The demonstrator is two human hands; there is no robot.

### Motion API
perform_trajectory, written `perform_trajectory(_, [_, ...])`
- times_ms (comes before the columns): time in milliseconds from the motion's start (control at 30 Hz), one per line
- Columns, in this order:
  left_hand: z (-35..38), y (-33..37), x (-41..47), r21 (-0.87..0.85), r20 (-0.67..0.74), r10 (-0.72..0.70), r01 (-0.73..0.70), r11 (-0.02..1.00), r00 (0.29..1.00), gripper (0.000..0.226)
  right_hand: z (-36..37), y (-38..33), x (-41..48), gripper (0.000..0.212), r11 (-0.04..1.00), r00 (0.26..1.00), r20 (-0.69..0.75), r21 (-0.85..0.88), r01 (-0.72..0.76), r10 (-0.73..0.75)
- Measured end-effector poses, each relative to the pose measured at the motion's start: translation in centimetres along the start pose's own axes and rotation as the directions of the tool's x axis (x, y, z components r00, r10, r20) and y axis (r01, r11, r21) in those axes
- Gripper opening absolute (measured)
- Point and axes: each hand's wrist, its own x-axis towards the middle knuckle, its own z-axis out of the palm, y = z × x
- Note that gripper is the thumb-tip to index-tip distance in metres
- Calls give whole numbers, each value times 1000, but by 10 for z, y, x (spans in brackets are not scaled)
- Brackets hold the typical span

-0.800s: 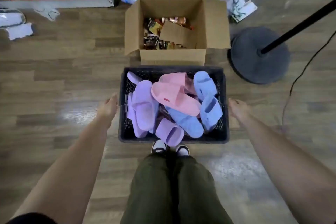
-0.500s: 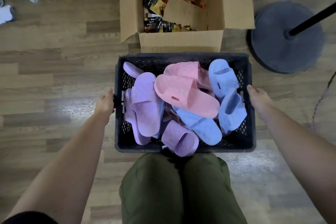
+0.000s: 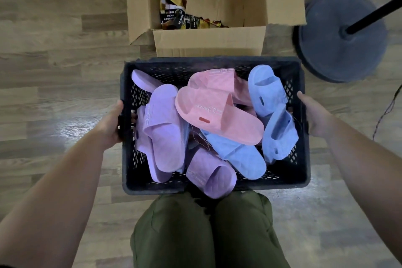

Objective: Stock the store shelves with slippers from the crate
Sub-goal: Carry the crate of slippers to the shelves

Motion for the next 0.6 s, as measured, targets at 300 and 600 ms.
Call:
perform_trajectory(300, [2, -3, 6, -155, 75, 7, 5, 988, 997, 64, -1, 7, 4, 41, 988, 994, 80, 143, 61, -73])
perform_trajectory(600, [8, 0, -16, -158, -70, 90, -100, 982, 993, 65, -2, 2, -23, 43, 978, 984, 124, 177, 107, -130])
